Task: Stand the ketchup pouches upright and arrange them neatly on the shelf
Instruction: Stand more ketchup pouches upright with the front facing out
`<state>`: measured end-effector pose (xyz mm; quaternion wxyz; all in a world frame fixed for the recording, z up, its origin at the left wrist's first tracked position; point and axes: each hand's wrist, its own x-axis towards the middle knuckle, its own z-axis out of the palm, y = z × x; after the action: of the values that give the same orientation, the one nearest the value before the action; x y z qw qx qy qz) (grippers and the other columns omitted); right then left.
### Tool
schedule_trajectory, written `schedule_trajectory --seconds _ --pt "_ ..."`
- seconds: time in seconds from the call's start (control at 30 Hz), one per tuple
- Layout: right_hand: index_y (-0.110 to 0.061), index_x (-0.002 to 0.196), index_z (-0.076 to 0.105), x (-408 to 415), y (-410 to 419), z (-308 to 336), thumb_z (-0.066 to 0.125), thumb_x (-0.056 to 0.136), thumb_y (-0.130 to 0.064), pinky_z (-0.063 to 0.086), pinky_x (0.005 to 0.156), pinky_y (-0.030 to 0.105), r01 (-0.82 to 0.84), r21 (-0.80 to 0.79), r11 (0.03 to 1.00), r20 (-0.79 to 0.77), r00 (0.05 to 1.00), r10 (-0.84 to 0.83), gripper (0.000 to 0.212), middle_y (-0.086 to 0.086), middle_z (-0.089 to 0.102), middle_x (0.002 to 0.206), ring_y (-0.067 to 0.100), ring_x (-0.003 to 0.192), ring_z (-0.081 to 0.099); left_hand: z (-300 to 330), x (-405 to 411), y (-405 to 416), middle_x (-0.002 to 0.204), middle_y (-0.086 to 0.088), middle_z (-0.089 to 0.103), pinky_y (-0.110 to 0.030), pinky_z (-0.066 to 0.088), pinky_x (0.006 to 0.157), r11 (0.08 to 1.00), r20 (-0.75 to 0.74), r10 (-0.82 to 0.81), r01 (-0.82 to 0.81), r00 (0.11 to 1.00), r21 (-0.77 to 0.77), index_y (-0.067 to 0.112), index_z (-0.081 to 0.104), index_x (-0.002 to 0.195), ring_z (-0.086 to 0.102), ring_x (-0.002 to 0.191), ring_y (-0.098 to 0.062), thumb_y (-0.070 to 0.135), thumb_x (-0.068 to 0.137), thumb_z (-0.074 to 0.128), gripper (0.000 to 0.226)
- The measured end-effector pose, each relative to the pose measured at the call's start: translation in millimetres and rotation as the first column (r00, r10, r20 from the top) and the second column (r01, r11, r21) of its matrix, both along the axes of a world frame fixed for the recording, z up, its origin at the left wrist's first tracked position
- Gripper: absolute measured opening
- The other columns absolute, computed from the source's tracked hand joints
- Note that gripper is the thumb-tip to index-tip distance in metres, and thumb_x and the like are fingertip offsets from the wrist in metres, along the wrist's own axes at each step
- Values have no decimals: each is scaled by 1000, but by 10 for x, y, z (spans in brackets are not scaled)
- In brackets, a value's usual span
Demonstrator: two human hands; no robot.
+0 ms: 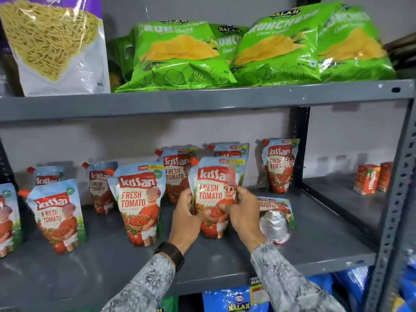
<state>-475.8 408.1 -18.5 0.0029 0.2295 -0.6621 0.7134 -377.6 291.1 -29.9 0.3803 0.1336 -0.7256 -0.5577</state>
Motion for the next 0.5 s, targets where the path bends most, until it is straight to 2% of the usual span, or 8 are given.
schedule_trajectory --seconds 0.07,0.13,0.23,0.3,0.33,0.4,0.47,0.5 --pt "-36 92 73 6 -33 -109 80 78 9 67 81 35 -5 13 1000 -13 1000 6 47 -6 82 101 11 96 78 -122 16 -49 115 26 72 -20 56 86 999 20 -15 15 1000 29 45 56 118 67 110 7 1 81 78 62" --pt "-37 95 72 13 -52 -121 81 80 6 66 80 31 -7 24 1000 -25 1000 8 47 -9 80 103 9 99 77 -140 33 -88 119 23 71 -15 57 80 999 24 -26 25 999 34 46 55 119 66 108 11 1 82 78 62" --pt "-29 114 72 20 -44 -94 78 82 6 65 82 31 -27 38 999 -15 1000 27 47 -5 79 111 13 105 76 -102 61 -93 124 19 68 -11 56 78 999 40 -42 41 998 34 45 54 121 66 107 12 2 83 78 62" --pt "-20 128 69 27 15 -45 76 84 7 64 89 36 -65 65 996 -8 998 66 52 -2 78 115 15 108 74 -82 105 -60 127 15 66 -16 57 81 998 45 -40 38 998 46 42 53 127 67 109 6 5 83 79 63" --pt "-18 134 66 32 75 -6 75 86 6 63 92 36 -68 83 994 -15 997 69 55 -4 76 114 12 107 73 -68 140 -32 128 12 65 -21 56 87 998 42 -14 12 999 62 38 51 133 66 111 0 8 83 80 64" --pt "-19 140 61 17 274 91 74 89 1 61 93 32 -9 110 994 -82 996 19 56 -12 72 111 3 102 69 -57 222 52 127 9 64 -30 55 95 989 27 136 -138 990 62 32 49 140 64 113 -6 16 85 80 65" --pt "-27 132 65 -8 544 194 72 92 -3 62 89 28 97 97 991 -197 977 -76 47 -17 72 108 0 96 70 -32 326 195 117 14 66 -26 57 88 954 -43 300 -301 953 -14 35 54 131 67 102 -1 23 88 76 49" --pt "-29 124 68 -51 709 229 72 92 -4 62 86 27 154 87 984 -249 960 -128 41 -18 74 104 0 93 71 3 351 314 110 17 67 -22 58 82 946 -88 312 -318 946 -63 36 58 124 68 97 -1 24 90 73 39"
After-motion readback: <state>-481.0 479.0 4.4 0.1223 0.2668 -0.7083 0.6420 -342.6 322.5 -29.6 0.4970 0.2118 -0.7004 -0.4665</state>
